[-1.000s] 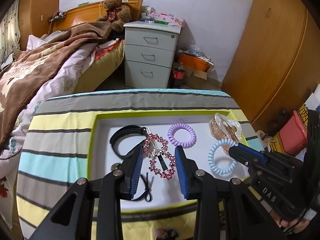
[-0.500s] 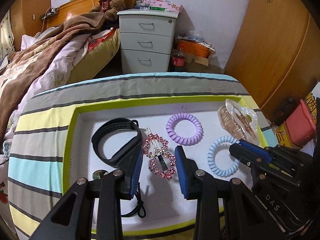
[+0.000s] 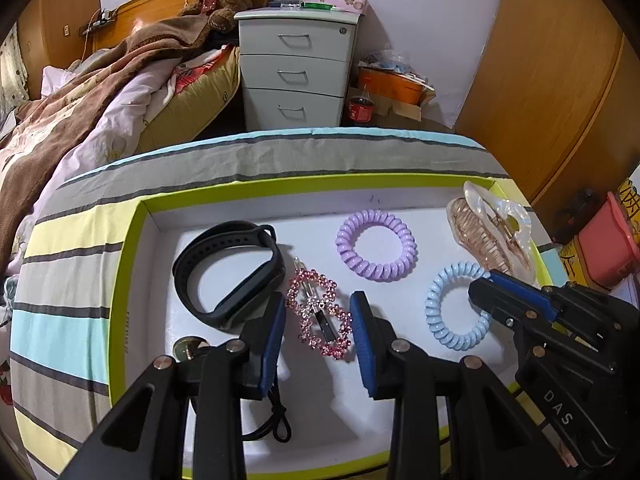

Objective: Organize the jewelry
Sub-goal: 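Open the left tool to drop the pink clip while the right tool releases the blue coil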

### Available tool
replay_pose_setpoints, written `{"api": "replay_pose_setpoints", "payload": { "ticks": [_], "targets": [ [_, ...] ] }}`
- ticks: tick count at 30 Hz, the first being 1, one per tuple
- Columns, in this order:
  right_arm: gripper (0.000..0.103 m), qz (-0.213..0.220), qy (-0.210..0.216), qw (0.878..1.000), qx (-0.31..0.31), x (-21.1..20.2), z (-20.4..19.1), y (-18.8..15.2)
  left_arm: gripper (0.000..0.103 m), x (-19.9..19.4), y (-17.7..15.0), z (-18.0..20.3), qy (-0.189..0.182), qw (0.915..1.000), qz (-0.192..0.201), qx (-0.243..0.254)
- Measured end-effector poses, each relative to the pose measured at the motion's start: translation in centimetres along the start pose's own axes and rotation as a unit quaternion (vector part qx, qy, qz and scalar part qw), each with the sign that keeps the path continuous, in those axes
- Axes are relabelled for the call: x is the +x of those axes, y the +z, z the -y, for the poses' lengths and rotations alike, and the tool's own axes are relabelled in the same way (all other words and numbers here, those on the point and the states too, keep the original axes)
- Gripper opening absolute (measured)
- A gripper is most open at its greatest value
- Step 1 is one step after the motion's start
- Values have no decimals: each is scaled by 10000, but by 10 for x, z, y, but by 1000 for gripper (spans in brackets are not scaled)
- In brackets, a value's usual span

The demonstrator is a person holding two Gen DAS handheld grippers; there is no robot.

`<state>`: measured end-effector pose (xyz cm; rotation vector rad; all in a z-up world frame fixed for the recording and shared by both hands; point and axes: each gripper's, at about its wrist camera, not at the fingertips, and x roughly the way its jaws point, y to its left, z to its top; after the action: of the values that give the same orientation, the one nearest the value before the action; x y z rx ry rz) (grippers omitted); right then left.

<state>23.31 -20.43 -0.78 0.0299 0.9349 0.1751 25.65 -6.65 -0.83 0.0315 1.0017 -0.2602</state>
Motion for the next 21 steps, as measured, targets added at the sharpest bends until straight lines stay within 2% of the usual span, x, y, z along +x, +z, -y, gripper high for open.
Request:
{"api": "replay_pose_setpoints", "payload": {
  "ticks": [8, 12, 17, 21],
  "targets": [
    [10, -7, 23, 10000, 28, 2, 1, 0, 35, 1, 1, -2, -35, 10000, -18, -55],
    [10, 8, 47, 10000, 28, 1, 1, 0, 44, 0, 2, -3, -64, 9999, 16, -77],
    [11, 9, 39, 10000, 32, 1, 2, 0, 45, -1, 2, -1, -58, 9999, 23, -90],
    [11, 28, 36, 10000, 68, 1, 3, 1, 52, -3, 2, -1, -67, 9999, 48, -84]
  ]
}}
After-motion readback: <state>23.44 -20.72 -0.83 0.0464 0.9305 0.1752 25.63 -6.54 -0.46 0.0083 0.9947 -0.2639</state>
